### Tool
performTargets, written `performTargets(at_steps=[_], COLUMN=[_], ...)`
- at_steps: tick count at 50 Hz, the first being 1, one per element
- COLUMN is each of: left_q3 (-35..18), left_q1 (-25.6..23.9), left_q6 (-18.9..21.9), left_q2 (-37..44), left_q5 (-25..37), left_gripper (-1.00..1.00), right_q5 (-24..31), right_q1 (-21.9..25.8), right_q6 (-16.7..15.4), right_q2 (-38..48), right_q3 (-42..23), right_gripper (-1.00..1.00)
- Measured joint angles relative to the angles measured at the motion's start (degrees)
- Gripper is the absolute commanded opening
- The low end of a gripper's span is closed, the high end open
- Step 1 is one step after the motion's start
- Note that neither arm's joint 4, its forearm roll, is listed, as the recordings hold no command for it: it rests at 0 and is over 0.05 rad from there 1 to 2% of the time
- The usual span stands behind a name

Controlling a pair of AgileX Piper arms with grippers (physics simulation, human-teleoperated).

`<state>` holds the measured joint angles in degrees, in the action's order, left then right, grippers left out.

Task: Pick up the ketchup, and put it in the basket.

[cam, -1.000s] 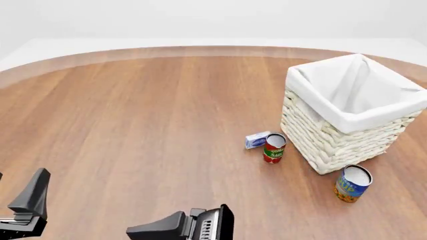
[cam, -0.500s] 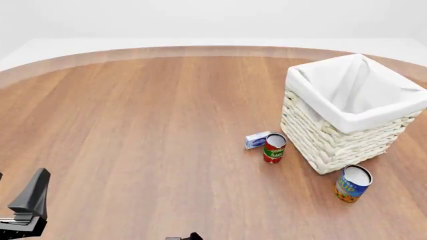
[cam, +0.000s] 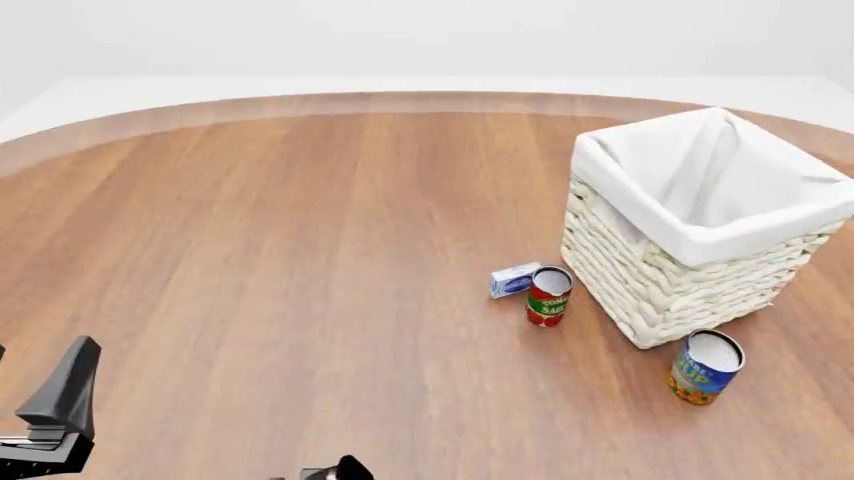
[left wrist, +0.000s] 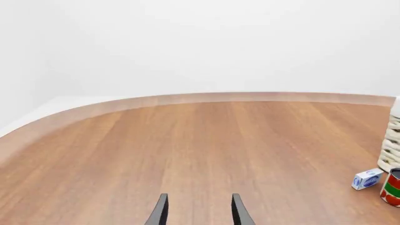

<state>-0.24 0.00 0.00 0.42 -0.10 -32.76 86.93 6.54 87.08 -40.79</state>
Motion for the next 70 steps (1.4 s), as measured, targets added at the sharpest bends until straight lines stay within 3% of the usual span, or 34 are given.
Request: performTargets(at_steps=[70], left_q3=[0.0], left_q1=[0.0], left_q6=[0.0], left_q2=[0.0], left_q5=[0.0], left_gripper=[1.0], right_q5=[4.8], right_q1=[-6.0], right_q6=[4.6], right_q2=[15.0], right_q3=[-11.7], right_gripper=[1.0])
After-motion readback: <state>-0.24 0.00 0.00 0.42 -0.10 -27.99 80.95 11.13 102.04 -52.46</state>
